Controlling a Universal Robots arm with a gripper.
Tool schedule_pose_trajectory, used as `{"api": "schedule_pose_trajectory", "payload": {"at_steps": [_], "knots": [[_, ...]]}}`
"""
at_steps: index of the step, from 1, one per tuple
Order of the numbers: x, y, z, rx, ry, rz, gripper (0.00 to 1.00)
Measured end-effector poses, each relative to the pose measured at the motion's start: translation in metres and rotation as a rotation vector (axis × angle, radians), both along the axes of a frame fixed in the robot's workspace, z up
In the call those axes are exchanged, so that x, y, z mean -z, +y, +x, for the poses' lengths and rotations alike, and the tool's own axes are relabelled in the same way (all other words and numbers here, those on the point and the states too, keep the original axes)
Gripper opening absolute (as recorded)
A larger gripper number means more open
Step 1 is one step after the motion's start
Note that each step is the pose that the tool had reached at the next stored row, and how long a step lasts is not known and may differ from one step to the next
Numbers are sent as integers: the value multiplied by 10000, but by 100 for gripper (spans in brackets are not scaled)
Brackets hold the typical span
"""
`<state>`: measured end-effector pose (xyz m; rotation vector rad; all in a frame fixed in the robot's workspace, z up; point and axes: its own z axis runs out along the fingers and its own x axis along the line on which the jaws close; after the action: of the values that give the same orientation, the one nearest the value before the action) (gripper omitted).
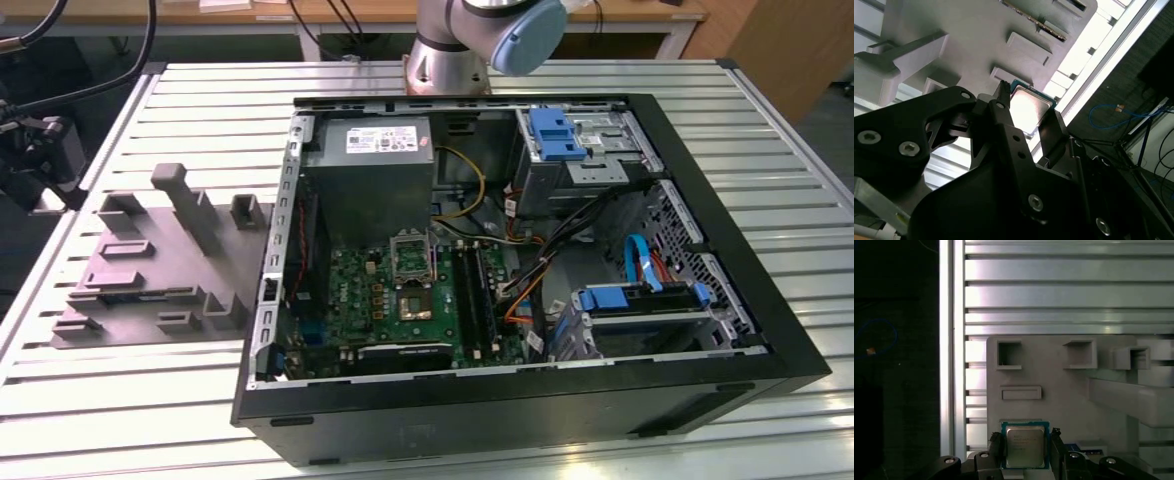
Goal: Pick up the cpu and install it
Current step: 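Pick up the cpu and move it towards the insertion slot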
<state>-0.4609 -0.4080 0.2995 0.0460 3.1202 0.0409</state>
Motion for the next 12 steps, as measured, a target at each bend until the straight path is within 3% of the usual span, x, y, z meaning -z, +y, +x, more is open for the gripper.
{"api": "schedule_pose_trajectory", "payload": {"at_steps": [12], "knots": [[-92,0,0,0,1,0,47]]}}
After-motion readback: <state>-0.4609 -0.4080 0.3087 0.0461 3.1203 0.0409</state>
